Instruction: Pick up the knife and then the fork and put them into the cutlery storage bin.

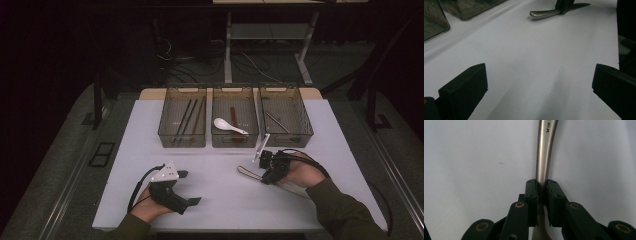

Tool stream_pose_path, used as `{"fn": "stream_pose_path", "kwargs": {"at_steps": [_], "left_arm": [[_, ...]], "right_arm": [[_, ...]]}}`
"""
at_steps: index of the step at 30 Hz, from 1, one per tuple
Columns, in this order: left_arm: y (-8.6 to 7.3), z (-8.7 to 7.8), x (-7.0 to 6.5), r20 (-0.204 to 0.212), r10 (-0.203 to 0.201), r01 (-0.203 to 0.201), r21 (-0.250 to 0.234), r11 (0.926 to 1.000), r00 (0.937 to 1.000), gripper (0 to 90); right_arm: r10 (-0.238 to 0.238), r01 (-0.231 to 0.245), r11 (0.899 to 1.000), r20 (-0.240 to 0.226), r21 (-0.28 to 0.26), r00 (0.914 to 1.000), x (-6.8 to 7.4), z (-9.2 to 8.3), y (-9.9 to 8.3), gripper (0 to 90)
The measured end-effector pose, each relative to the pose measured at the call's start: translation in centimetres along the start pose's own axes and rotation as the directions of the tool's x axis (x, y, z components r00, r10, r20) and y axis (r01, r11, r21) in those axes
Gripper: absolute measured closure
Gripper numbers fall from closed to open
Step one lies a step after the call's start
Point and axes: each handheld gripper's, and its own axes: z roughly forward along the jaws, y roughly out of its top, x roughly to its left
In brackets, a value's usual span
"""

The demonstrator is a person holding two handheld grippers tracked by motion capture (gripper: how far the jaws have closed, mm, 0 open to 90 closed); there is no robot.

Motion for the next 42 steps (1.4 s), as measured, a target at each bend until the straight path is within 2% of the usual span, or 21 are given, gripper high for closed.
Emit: {"fn": "stream_pose_path", "kwargs": {"at_steps": [5,10,16,17,18,24,32,35,40,42], "left_arm": [[0.0,0.0,0.0,-0.001,0.003,-0.003,-0.004,1.0,1.0,0.0],[-0.2,0.0,0.1,-0.011,0.017,-0.017,0.007,0.9998,0.9998,0.0],[-0.1,0.0,0.1,-0.009,0.019,-0.019,0.0,0.9998,0.9998,0.0],[-0.2,0.0,0.1,-0.009,0.02,-0.02,-0.001,0.9998,0.9998,0.0],[-0.2,0.0,0.1,-0.011,0.023,-0.023,0.001,0.9997,0.9997,0.0],[-0.3,0.0,0.5,-0.021,0.013,-0.013,-0.002,0.9999,0.9997,0.0],[-0.3,-0.1,0.5,-0.009,0.003,-0.003,-0.016,0.9999,1.0,0.0],[-0.3,-0.2,0.5,-0.007,0.001,-0.001,-0.018,0.9998,1.0,0.0],[-0.3,-0.1,0.5,-0.008,0.001,-0.001,-0.017,0.9999,1.0,0.0],[-0.3,-0.1,0.5,-0.007,0.0,0.0,-0.017,0.9999,1.0,0.0]], "right_arm": [[0.049,-0.051,0.996,-0.03,-0.077,0.9983,-0.9,-0.8,-0.7,80.1],[0.098,-0.103,0.983,-0.039,-0.152,0.9944,-1.7,-1.4,-1.5,80.1],[0.134,-0.142,0.959,-0.049,-0.245,0.9897,-2.4,-2.4,-2.4,80.0],[0.147,-0.154,0.953,-0.045,-0.262,0.9881,-2.5,-2.6,-2.6,80.0],[0.159,-0.17,0.945,-0.061,-0.278,0.9854,-2.5,-2.7,-2.7,80.0],[0.191,-0.204,0.914,-0.07,-0.35,0.979,-3.1,-3.4,-3.6,80.0],[0.233,-0.242,0.859,-0.076,-0.451,0.9695,-3.9,-4.4,-4.5,80.0],[0.25,-0.252,0.832,-0.072,-0.494,0.9655,-4.1,-4.9,-4.8,80.0],[0.272,-0.25,0.774,-0.05,-0.582,0.9609,-4.4,-6.0,-5.2,80.1],[0.285,-0.257,0.756,-0.052,-0.602,0.9573,-4.5,-6.4,-5.4,80.1]]}}
